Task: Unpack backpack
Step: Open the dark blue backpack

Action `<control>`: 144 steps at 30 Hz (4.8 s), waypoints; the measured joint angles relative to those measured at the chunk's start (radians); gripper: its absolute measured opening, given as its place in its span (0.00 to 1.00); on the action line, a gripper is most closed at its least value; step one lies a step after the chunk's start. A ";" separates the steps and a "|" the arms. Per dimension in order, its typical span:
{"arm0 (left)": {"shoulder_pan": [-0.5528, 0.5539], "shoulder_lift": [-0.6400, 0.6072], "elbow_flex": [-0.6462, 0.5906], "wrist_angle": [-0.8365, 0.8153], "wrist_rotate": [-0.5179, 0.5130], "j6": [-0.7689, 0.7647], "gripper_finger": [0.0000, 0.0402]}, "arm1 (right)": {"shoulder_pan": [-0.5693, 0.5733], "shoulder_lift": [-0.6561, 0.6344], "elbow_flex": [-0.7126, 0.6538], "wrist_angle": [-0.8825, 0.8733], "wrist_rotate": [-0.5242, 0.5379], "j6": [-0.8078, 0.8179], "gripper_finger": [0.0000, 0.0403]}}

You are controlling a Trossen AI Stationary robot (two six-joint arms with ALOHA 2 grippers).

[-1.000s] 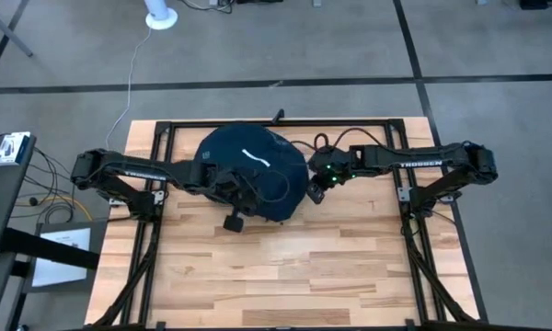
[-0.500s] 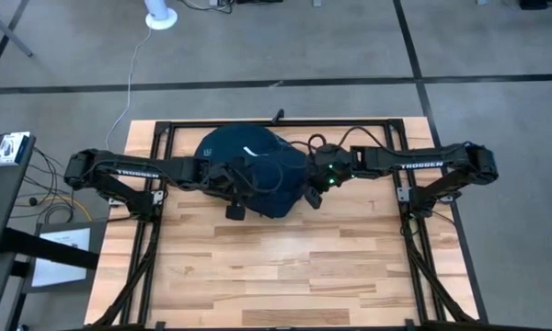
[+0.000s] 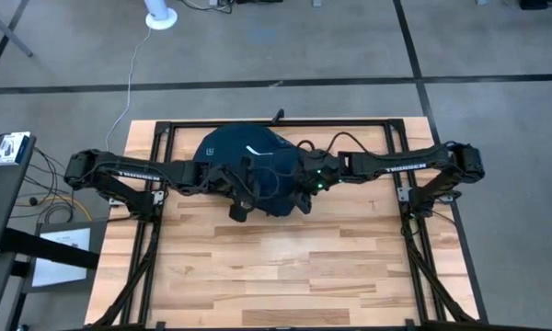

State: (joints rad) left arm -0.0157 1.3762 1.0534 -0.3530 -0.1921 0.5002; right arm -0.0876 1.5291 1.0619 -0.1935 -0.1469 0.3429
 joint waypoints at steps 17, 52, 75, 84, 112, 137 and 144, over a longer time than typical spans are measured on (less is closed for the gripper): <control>-0.011 -0.007 0.000 -0.086 0.032 -0.055 0.00 | 0.004 -0.008 0.001 -0.095 0.073 -0.030 0.02; -0.044 -0.350 0.000 -0.499 -0.054 -0.320 0.00 | -0.051 -0.202 0.001 -0.320 0.187 0.019 0.10; -0.042 -0.373 -0.208 -0.252 0.103 -0.380 0.00 | 0.046 -0.041 0.000 -0.105 0.204 -0.361 0.53; -0.042 -0.373 -0.241 -0.215 0.135 -0.440 0.00 | -0.023 0.061 0.001 -0.039 0.285 -0.455 0.49; 0.120 -0.121 -0.240 0.015 0.114 -0.221 0.00 | 0.171 -0.133 -0.001 -0.237 -0.050 -0.052 0.05; 0.120 -0.225 -0.232 0.052 0.078 -0.446 0.25 | 0.089 -0.101 0.000 -0.118 -0.075 0.049 0.55; 0.129 -0.221 -0.232 0.024 0.090 -0.575 0.46 | 0.065 -0.101 0.001 -0.165 -0.074 0.042 0.63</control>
State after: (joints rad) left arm 0.1131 1.1549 0.8219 -0.3286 -0.1023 -0.0747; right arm -0.0225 1.4280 1.0626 -0.3590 -0.2206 0.3848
